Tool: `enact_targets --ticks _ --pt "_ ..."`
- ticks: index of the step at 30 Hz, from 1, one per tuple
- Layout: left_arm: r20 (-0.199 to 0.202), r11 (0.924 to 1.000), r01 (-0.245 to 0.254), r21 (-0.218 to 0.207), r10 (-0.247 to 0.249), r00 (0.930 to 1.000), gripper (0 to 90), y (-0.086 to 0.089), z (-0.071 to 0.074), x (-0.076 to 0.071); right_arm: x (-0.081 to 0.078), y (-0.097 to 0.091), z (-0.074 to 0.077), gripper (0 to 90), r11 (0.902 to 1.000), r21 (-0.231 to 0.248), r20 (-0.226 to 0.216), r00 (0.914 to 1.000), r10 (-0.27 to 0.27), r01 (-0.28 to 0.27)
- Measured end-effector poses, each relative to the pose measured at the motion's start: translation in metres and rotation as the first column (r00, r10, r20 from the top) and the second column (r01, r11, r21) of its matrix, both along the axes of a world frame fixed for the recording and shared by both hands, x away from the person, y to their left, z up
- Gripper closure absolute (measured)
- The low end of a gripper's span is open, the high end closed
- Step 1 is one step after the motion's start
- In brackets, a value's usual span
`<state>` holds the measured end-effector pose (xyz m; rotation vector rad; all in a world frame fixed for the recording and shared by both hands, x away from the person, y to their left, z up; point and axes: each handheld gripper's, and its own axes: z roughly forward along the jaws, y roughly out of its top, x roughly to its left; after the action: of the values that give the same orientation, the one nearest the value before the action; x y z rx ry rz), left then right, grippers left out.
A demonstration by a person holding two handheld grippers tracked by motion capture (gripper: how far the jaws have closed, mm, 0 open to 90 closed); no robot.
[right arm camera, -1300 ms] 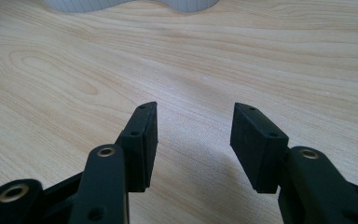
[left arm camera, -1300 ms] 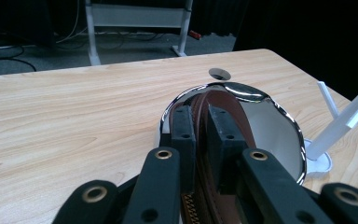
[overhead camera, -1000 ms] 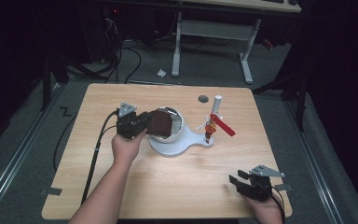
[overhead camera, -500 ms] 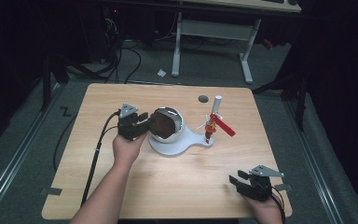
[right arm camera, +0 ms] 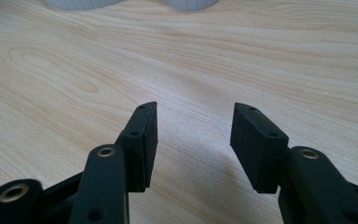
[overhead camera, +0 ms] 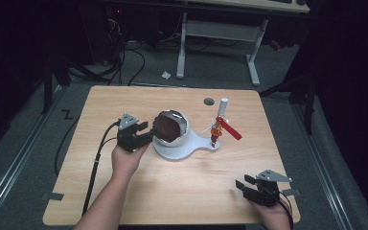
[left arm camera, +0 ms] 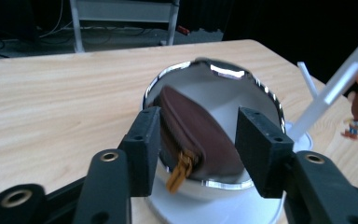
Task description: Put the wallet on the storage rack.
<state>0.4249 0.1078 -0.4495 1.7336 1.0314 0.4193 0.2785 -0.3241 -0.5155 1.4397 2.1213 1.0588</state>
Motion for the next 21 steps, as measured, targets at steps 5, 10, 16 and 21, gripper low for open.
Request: enact_targets --ticks 5,10,16,21 --pt "0.019 0.9992 0.009 0.038 -0.01 0.9998 47.9 0.013 -0.01 -0.02 0.0 0.0 0.0 51.6 1.0 -0.001 -0.001 1.0 0.001 -0.001" --pt "-0.001 0.9988 0.011 0.047 -0.011 0.9999 46.8 0.035 -0.024 -0.039 0.0 0.001 -0.001 51.6 1.0 -0.006 -0.002 1.0 0.005 -0.005" --pt "-0.043 0.9992 0.011 0.04 -0.009 0.9991 46.5 0.064 -0.038 -0.06 0.0 0.002 -0.001 51.5 0.9999 -0.01 -0.003 1.0 0.006 -0.006" --pt "-0.106 0.9972 0.03 0.068 -0.023 0.9941 44.2 0.086 -0.058 -0.084 0.0 0.003 -0.001 51.6 1.0 -0.005 -0.001 1.0 0.0 0.0"
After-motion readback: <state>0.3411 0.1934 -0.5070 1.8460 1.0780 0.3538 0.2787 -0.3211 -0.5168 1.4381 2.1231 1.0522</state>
